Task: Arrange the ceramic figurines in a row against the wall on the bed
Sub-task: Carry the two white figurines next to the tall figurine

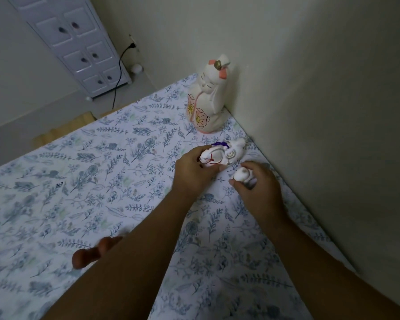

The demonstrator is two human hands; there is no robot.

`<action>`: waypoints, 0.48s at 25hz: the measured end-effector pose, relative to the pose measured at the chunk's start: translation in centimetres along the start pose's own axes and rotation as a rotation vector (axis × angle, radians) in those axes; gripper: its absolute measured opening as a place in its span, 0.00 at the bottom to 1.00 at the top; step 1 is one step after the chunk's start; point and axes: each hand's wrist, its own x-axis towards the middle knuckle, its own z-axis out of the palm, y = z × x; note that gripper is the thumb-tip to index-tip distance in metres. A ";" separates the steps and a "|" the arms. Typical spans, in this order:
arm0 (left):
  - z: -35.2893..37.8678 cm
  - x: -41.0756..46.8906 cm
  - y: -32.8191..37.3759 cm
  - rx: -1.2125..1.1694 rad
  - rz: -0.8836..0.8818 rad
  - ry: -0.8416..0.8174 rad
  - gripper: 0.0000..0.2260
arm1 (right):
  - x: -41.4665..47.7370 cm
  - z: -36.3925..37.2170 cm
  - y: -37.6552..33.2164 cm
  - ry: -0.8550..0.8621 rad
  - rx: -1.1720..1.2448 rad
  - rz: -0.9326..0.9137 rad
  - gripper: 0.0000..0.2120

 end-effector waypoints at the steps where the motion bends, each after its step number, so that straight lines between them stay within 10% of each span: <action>1: 0.0 0.0 0.0 -0.005 0.005 -0.004 0.22 | -0.2 0.0 0.0 0.001 -0.005 0.001 0.22; 12: -0.9 -0.2 0.4 0.055 -0.079 -0.047 0.31 | -3.1 0.5 -0.3 -0.045 -0.009 -0.065 0.26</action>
